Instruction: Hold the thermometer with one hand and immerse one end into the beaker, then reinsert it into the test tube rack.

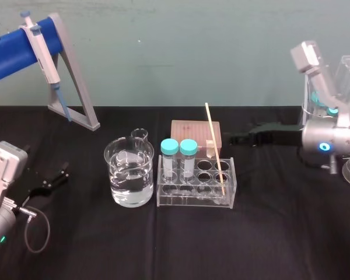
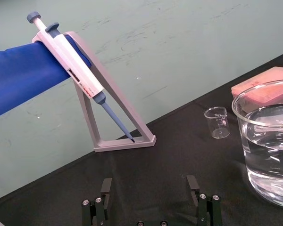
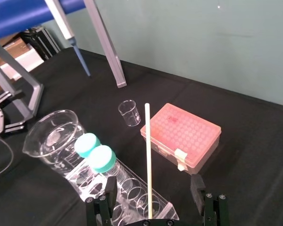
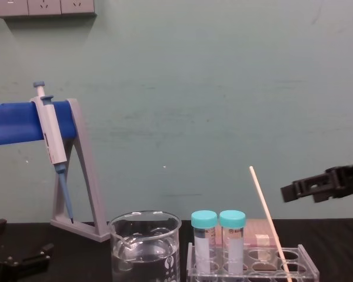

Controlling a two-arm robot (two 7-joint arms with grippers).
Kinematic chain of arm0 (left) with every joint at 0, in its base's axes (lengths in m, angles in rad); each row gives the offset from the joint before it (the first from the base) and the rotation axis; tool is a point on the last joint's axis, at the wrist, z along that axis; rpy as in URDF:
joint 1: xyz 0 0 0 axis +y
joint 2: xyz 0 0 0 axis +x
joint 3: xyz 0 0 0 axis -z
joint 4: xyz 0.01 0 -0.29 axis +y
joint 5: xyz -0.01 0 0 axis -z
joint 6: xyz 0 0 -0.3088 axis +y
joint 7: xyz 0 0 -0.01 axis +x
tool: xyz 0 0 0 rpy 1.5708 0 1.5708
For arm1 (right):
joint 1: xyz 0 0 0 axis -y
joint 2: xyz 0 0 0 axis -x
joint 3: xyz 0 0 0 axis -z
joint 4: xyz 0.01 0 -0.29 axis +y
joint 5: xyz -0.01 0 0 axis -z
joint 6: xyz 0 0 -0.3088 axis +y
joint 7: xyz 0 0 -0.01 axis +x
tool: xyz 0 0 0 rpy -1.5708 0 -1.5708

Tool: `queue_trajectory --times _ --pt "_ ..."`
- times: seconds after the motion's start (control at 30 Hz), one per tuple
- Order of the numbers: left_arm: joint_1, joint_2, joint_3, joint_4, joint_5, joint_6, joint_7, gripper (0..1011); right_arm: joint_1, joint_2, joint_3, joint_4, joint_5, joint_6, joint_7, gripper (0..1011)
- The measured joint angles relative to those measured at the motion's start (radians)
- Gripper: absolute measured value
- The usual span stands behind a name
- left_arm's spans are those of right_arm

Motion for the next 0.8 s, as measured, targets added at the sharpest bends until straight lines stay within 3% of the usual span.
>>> queue_trajectory --times 0.17,0.37,0.8 --pt "0.0 0.0 0.0 0.0 0.0 0.0 0.0 1004 0.029 -0.044 -0.025 0.054 -0.004 -0.012 -0.032 1003" --pt "0.0 0.0 0.0 0.0 0.0 0.0 0.0 1004 0.037 -0.079 -0.034 0.07 -0.001 -0.022 -0.083 1003" --pt "0.0 0.0 0.0 0.0 0.0 0.0 0.0 1004 0.04 -0.123 -0.052 0.078 -0.02 -0.033 -0.161 1003"
